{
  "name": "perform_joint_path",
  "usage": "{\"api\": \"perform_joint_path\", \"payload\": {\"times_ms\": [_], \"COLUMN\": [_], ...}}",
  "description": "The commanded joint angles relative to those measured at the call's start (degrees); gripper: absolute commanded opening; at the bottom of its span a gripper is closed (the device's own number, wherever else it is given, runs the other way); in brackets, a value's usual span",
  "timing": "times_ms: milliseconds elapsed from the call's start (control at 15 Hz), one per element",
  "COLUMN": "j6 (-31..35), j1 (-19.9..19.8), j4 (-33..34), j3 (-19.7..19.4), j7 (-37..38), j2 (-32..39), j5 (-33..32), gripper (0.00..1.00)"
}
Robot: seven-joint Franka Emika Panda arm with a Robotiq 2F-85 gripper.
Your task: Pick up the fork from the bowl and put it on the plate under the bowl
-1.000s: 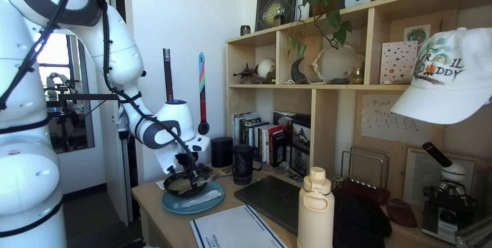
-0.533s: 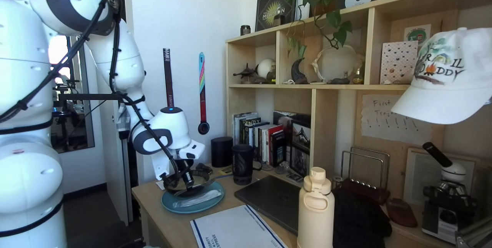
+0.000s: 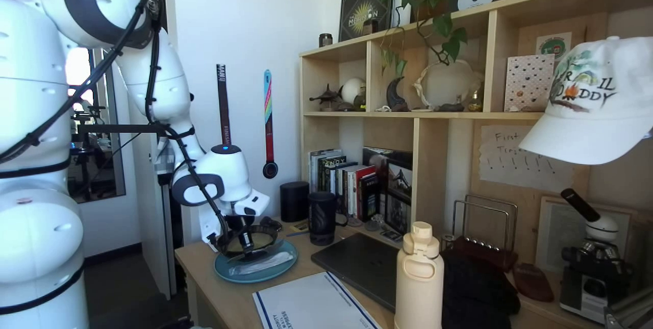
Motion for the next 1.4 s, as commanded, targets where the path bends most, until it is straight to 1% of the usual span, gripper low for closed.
{"api": "perform_joint_path", "payload": {"times_ms": [0, 267, 333, 400, 600, 800, 933, 1000, 1067, 1133, 1267, 1333], "j6": [-0.27, -0.39, -0.31, -0.45, -0.24, -0.52, -1.85, -2.66, -4.35, -6.49, -12.58, -15.99], "j1": [-0.29, -0.42, -0.39, -0.39, -0.34, -0.03, 0.48, 0.91, 1.46, -0.67, -0.95, -1.32], "j4": [0.0, 0.01, 0.01, 0.01, 0.01, 0.02, 0.02, 0.02, 0.03, 0.06, 0.43, 1.53], "j3": [0.69, 0.5, 0.32, 0.09, -0.34, -1.3, -3.17, -4.62, -6.62, -6.67, -9.07, -9.49], "j7": [-2.42, -2.65, -2.52, -2.48, -2.23, -1.53, -0.5, 0.3, 1.41, 3.82, 7.53, 8.74], "j2": [0.53, 1.5, 1.83, 2.14, 2.81, 3.24, 2.99, 2.85, 2.14, 1.43, -2.14, -3.62], "j5": [3.23, 3.5, 3.14, 2.6, 1.85, 0.18, -3.84, -6.77, -10.91, -17.47, -27.38, -31.04], "gripper": [0.02, 0.02, 0.29, 0.29, 0.5, 0.73, 0.89, 0.95, 1.0, 1.0, 1.0, 1.0]}}
